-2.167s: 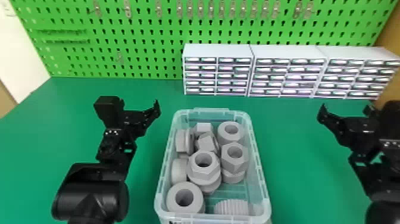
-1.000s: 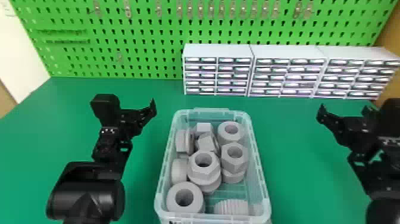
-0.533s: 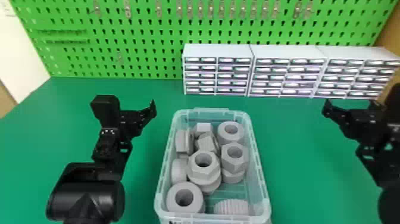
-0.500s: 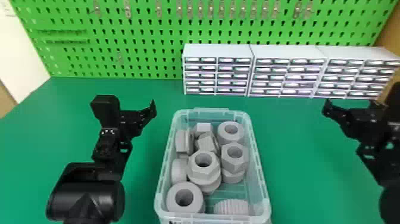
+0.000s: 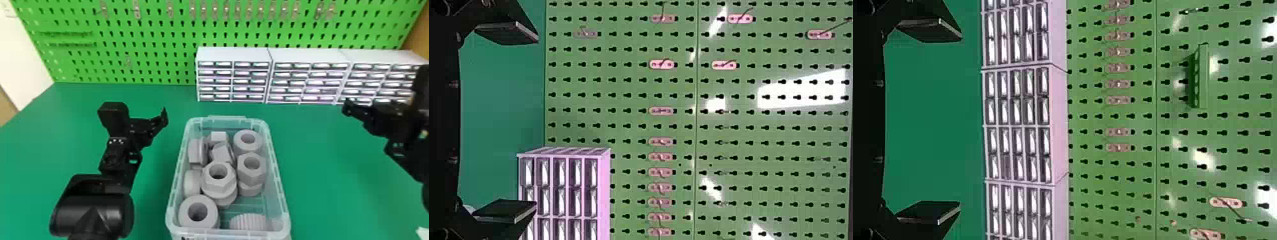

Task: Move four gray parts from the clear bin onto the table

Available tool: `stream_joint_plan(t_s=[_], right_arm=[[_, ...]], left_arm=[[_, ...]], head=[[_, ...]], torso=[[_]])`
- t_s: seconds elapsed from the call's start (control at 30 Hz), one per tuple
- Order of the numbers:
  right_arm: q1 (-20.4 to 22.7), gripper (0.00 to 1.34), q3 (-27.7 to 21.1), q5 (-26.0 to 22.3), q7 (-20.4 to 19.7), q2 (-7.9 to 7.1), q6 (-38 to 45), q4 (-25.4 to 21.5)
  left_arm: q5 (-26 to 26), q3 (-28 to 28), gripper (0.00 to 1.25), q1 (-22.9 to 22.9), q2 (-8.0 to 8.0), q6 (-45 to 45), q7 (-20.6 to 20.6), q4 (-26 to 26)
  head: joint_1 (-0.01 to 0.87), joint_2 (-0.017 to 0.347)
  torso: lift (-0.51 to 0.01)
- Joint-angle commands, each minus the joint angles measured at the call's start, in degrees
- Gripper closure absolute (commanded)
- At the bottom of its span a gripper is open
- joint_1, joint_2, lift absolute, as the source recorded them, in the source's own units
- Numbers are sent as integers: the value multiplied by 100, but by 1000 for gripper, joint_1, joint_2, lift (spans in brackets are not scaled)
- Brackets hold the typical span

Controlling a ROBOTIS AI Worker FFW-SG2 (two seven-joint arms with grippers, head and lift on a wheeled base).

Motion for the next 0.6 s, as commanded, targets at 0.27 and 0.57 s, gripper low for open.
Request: stream_joint_plan(t_s=[0.27, 0.57], right_arm=[[-668, 110, -10, -434, 0, -60, 1586, -271], [-1265, 111, 210, -522, 0, -147, 2377, -236]], left_arm=[[-20, -5, 116, 12, 0, 14, 0, 4], [-46, -5, 116, 21, 9, 50, 0, -5]], head=[[693, 72], [693, 72]], torso=[[-52], [-52]])
